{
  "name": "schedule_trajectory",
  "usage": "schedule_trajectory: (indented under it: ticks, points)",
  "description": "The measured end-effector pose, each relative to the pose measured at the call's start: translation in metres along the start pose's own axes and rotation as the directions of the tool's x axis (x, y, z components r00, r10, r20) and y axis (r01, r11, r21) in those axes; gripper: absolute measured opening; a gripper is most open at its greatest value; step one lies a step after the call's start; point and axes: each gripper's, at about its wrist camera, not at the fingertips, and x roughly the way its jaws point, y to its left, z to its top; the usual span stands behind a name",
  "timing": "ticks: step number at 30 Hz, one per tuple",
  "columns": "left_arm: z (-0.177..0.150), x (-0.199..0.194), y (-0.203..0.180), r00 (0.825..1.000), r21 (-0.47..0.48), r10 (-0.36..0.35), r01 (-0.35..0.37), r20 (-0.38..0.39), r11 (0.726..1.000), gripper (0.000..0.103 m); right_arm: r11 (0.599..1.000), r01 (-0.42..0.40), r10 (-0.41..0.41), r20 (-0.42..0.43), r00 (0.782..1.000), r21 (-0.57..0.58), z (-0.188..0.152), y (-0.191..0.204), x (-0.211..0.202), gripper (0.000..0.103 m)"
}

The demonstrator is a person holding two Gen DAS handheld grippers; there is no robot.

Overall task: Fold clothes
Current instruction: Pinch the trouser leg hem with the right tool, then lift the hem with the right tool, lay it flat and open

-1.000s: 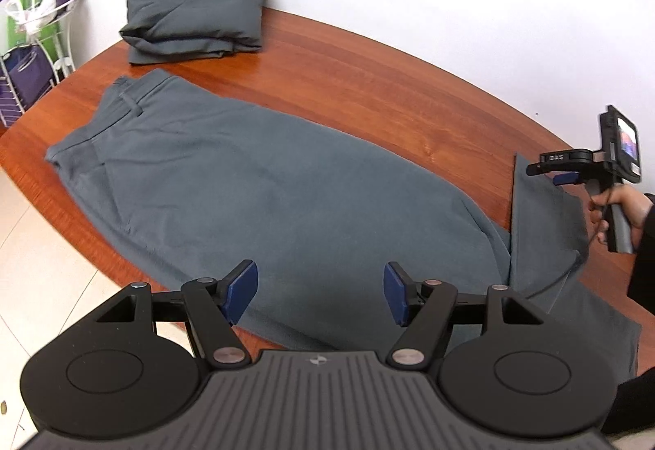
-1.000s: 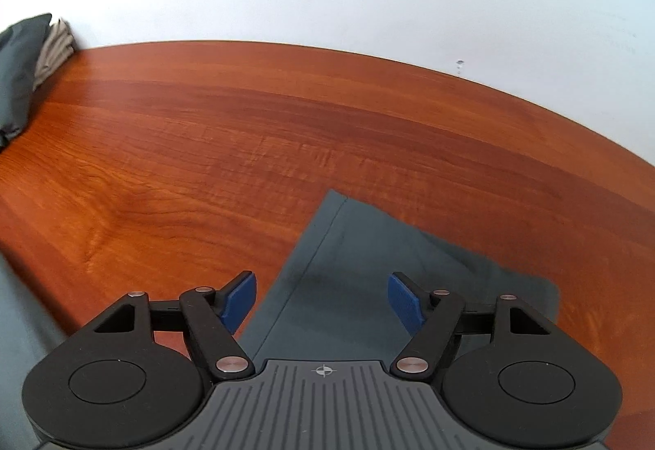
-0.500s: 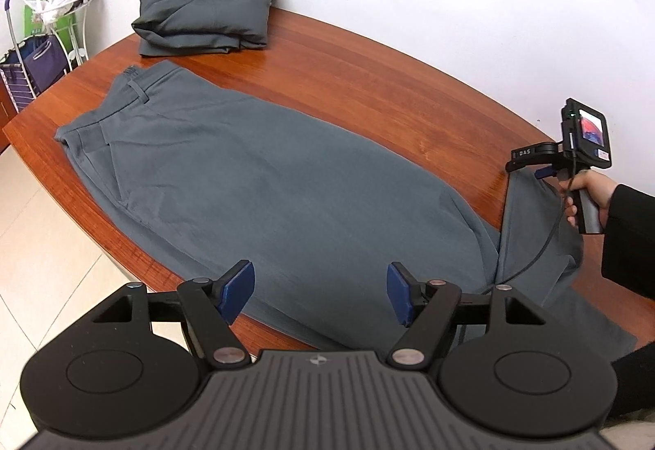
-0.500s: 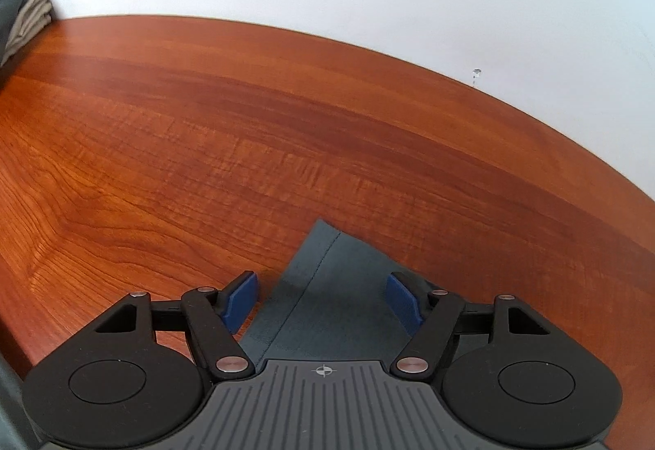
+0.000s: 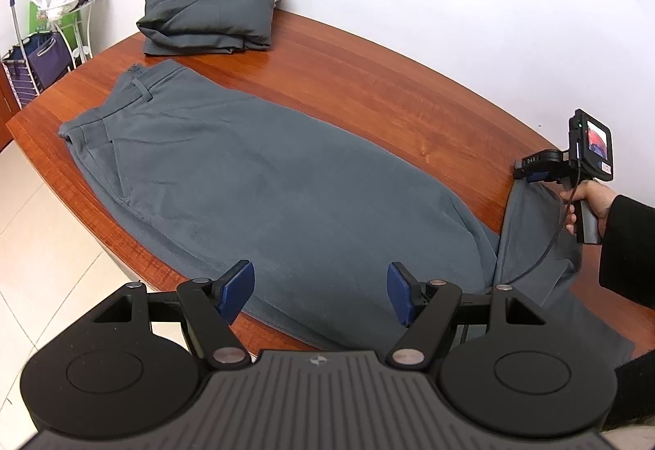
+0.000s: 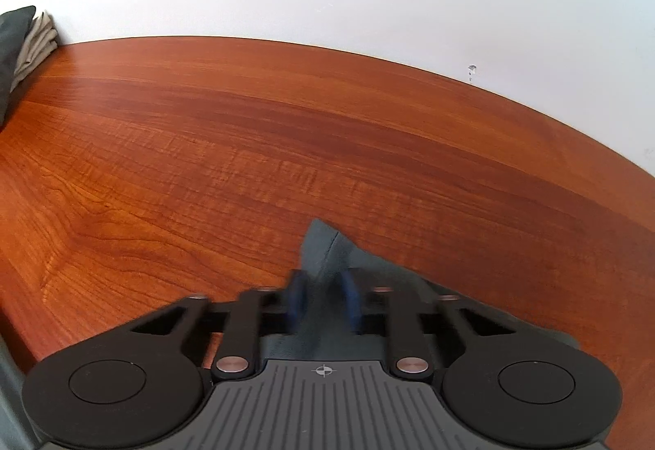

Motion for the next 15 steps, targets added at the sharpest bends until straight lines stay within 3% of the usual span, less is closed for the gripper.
schedule_trajectory:
  ticks: [5,15]
  points:
    - [0.002,0.003,0.001,1.0,0.014,-0.018,0.018,0.002,1.0,0.076,0.999,-0.027,0.025,0.044,0.999,0.042,-0.008,-0.015,-0.023,0.009]
    - [0.019,0.029,0.001,0.995,0.084,-0.094,0.096,-0.026,0.992,0.076,0.983,-0.08,0.039,0.239,0.97,0.164,-0.051,-0.063,-0.159,0.009]
